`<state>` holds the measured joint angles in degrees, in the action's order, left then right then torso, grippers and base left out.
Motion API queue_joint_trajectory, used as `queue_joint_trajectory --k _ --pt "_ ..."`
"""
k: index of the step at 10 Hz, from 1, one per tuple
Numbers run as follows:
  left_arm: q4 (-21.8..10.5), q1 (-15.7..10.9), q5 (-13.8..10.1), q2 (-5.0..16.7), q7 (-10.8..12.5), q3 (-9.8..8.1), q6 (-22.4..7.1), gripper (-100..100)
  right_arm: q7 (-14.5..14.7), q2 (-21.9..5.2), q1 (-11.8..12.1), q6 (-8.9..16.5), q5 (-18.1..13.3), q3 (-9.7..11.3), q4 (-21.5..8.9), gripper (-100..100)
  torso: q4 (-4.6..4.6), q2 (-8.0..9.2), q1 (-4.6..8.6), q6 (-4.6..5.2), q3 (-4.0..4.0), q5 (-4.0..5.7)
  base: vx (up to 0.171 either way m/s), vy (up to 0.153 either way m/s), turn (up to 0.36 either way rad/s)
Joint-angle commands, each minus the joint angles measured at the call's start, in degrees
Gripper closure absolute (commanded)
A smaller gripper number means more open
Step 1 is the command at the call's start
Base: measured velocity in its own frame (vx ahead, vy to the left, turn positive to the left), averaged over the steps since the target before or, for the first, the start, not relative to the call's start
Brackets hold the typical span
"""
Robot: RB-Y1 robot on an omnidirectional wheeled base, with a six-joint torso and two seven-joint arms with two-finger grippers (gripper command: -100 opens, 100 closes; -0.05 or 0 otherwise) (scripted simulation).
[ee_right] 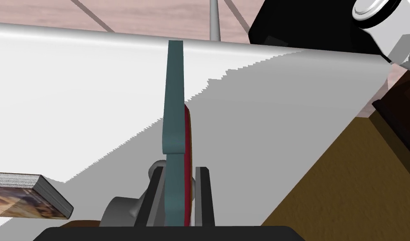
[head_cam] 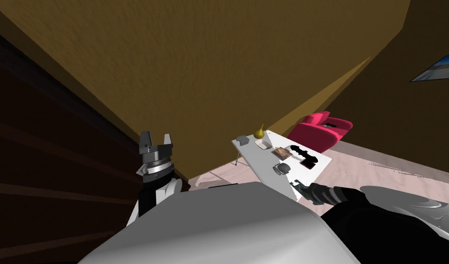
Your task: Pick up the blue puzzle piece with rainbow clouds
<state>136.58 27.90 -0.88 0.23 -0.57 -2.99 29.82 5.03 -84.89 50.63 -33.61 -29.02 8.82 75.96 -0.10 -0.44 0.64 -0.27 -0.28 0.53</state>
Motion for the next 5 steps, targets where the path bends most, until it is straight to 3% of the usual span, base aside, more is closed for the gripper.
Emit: queue_joint_trajectory --k 1,2,3,4,5 --pt "0.0 0.0 0.0 0.0 0.0 0.0 0.0 0 2.86 -1.33 2.86 1.32 1.99 -0.4 2.86 100 0.0 0.0 0.0 0.0 0.0 0.0 0.177 -0.018 -0.271" --pt "0.0 0.02 0.0 0.0 0.0 -0.01 0.0 0 3.69 -1.33 3.1 1.32 1.99 -0.4 4.65 100 -0.04 -0.19 0.1 0.15 -0.09 0.0 0.182 -0.003 -0.329" --pt "0.0 0.02 0.0 0.0 0.0 -0.01 0.0 0 5.6 -2.81 5.6 2.69 4.11 -1.15 6.61 100 -0.06 -0.22 0.08 0.09 -0.13 0.05 0.213 0.046 -0.396" --pt "0.0 0.03 0.0 0.0 0.0 -0.01 0.0 0 7.2 -2.81 6.63 2.69 4.11 -1.15 8.42 100 -0.1 -0.34 -0.06 0.15 -0.19 0.01 0.202 0.05 -0.276" --pt "0.0 0.01 0.0 0.0 0.0 0.0 0.0 0 7.2 -2.81 6.63 2.69 4.11 -1.15 8.93 100 -0.11 -0.36 -0.07 0.04 -0.22 0.03 0.084 0.024 -0.022"
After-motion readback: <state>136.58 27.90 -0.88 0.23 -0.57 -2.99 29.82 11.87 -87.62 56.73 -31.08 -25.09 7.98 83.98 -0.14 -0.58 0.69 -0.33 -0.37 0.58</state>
